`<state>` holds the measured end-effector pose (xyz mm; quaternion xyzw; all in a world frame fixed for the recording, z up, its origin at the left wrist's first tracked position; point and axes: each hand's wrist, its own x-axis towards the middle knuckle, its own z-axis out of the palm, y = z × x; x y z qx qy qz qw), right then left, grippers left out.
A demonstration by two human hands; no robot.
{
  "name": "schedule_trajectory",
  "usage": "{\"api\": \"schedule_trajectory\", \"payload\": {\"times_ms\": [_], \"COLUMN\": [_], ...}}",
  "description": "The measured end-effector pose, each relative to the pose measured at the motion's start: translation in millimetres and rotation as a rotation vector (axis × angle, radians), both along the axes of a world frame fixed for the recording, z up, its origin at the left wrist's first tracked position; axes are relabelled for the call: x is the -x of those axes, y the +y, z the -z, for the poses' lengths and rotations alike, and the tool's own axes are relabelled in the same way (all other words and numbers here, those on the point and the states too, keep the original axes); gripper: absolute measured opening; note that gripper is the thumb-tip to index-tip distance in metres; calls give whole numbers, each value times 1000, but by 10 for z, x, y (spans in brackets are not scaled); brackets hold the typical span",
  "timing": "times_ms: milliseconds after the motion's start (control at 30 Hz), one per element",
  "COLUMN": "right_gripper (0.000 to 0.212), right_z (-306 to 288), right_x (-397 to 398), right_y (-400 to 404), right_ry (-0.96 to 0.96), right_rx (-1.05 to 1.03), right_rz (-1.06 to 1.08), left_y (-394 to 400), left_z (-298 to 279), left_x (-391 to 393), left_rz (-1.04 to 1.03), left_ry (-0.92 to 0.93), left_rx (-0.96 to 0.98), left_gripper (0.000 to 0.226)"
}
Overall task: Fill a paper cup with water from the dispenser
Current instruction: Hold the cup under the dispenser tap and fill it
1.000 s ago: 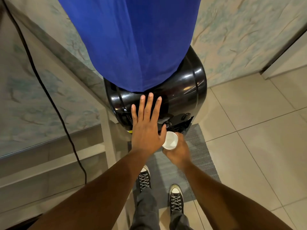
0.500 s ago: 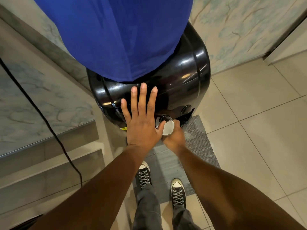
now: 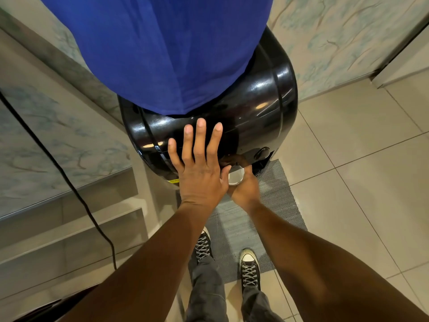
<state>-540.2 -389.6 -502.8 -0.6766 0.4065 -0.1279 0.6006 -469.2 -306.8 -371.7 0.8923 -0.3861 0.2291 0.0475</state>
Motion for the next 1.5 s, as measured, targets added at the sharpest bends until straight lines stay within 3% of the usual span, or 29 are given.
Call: {"api": "schedule_trajectory", "payload": {"times_ms": [567, 1167, 1500], "right_gripper": [76, 59, 70], "right_z": [21, -32, -31], "right_x": [22, 10, -2], "right_y": [16, 29, 45], "right_ry": [-37, -13, -113], "right_rx": [105, 54, 63], "right_rz": [-20, -16, -74], "left_y": [-6, -3, 2], "left_z": [-64, -95, -126], "left_x": [15, 21, 17], "left_rz": [-25, -19, -23], "left_ry": [12, 30, 19], "left_rx": [-6, -1, -15], "left_gripper": [116, 110, 111]}}
